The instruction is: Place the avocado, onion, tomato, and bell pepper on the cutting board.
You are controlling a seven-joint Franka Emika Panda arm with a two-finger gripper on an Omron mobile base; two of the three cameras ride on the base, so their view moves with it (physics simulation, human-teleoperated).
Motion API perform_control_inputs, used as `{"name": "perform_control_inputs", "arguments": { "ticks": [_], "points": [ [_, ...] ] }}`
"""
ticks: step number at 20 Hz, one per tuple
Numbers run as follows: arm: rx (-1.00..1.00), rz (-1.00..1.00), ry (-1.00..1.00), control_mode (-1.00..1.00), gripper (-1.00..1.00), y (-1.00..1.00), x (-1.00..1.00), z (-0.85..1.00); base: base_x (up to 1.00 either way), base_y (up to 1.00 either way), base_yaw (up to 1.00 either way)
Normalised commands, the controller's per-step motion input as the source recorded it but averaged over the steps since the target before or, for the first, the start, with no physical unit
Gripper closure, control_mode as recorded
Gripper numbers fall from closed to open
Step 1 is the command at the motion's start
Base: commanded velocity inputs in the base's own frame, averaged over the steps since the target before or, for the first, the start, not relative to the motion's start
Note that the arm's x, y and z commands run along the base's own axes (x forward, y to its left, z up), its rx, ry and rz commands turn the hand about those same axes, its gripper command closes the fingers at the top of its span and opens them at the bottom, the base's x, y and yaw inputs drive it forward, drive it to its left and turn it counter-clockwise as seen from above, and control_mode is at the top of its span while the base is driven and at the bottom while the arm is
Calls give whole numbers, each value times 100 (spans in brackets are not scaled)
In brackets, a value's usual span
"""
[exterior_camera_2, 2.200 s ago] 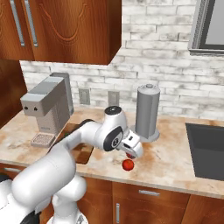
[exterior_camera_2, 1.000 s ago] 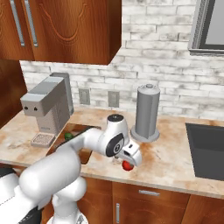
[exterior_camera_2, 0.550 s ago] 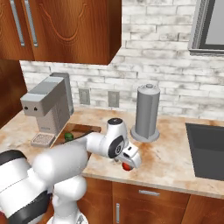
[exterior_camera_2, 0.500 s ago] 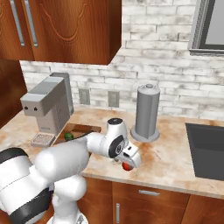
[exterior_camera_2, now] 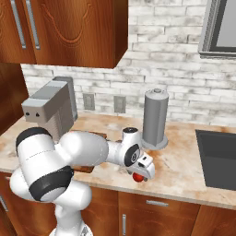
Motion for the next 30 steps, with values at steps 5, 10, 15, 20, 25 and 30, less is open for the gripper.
{"name": "perform_control_inputs", "arguments": {
  "ticks": [5, 10, 15, 20, 25, 30],
  "points": [
    [2, 0, 15, -100, 100, -7, -1, -42, 0, 0, 0],
    [1, 0, 0, -100, 100, 19, 0, 26, 0, 0, 0],
    [0, 2, -2, -100, 100, 66, 0, 58, 0, 0, 0],
    [3, 8, 0, -100, 100, 97, 0, 56, 0, 0, 0],
    [20, 21, 0, -100, 100, 76, 5, 32, 0, 0, 0],
    [26, 29, 2, -100, 100, 56, 27, 20, 0, 0, 0]
  ]
}}
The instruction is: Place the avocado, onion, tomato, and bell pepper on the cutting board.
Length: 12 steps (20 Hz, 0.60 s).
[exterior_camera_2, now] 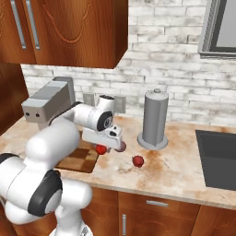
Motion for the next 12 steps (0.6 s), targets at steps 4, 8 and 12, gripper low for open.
{"name": "perform_control_inputs", "arguments": {
  "ticks": [4, 8, 12],
  "points": [
    [7, 24, -6, -100, 100, 36, 33, 0, 0, 0, 0],
    [0, 16, -8, -100, 100, 38, 51, 0, 0, 0, 0],
    [0, 13, -7, -100, 100, 50, 56, -1, 0, 0, 0]
  ]
}}
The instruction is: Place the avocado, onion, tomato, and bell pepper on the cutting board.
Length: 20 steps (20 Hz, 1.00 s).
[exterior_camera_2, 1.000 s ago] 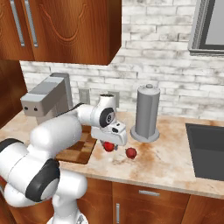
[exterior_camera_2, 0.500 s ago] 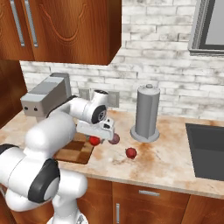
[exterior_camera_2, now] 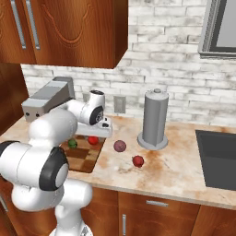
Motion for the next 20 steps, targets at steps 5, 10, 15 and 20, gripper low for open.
{"name": "perform_control_inputs", "arguments": {
  "ticks": [5, 10, 15, 20],
  "points": [
    [0, 9, -6, -100, 100, 18, 46, -21, 0, 0, 0],
    [0, 4, -2, -100, 100, 15, 30, -38, 0, 0, 0],
    [0, 3, -5, -100, 100, 22, 23, -19, 0, 0, 0],
    [0, 0, 0, -100, 100, 4, 23, -41, 0, 0, 0]
  ]
}}
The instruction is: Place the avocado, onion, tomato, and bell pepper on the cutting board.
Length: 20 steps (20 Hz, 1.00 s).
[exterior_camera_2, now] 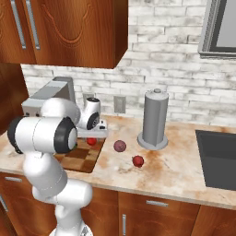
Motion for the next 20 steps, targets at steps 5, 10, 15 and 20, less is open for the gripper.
{"name": "perform_control_inputs", "arguments": {
  "ticks": [5, 10, 15, 20],
  "points": [
    [0, 0, -2, -100, 100, 6, 14, -32, 0, 0, 0],
    [0, 0, 0, -100, 100, 4, 4, -44, 0, 0, 0],
    [0, 0, 0, -100, -100, 2, 0, -44, 0, 0, 0],
    [0, 0, 0, -100, -100, 0, 0, -1, 0, 0, 0]
  ]
}}
